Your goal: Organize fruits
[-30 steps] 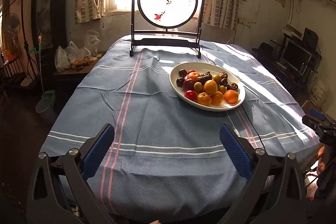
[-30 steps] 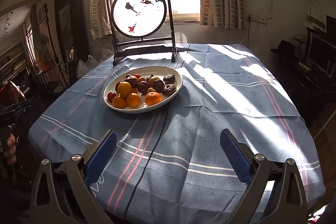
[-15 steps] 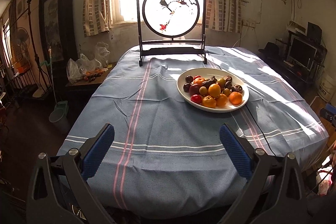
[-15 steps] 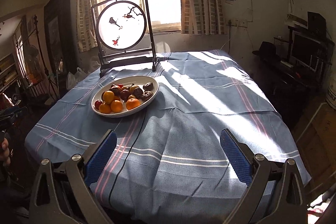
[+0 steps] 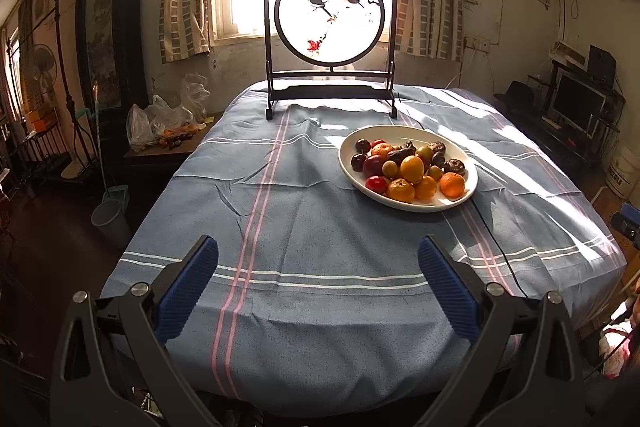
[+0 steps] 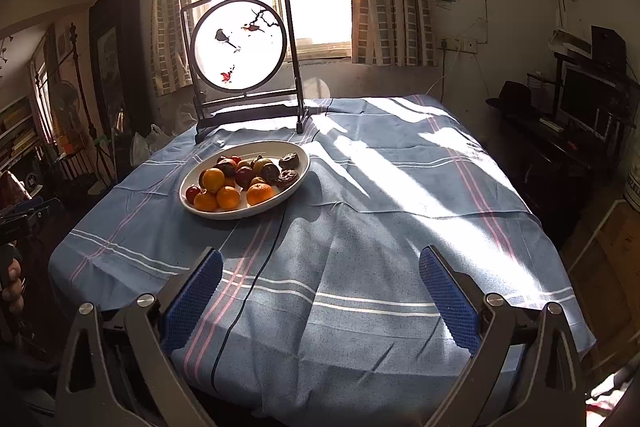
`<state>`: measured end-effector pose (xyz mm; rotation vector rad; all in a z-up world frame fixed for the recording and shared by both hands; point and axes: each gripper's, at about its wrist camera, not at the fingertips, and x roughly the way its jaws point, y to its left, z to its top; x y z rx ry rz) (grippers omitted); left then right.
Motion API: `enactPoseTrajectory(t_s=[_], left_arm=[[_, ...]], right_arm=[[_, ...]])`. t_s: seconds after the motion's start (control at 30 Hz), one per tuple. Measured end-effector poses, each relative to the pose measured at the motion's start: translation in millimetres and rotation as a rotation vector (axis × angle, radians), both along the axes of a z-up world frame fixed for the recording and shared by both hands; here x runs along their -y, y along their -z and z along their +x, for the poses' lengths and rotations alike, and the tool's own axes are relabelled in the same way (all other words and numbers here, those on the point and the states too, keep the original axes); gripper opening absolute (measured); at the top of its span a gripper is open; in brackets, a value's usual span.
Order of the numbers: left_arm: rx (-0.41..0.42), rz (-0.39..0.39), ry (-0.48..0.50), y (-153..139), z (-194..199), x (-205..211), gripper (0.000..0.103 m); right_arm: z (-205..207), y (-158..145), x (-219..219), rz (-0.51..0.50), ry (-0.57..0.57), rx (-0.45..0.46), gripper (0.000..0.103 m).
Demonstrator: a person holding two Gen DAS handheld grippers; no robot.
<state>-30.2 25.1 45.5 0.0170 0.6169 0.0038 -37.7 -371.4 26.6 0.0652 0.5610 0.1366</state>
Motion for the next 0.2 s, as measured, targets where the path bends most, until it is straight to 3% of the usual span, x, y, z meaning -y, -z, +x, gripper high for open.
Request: enactPoseTrajectory(t_s=[0.2], left_arm=[[-0.014, -0.012, 0.018, 1.5, 0.0, 0.6, 0.098]], right_arm=[[-0.6, -0.5, 0.9, -0.002, 0.004, 0.002, 0.099]])
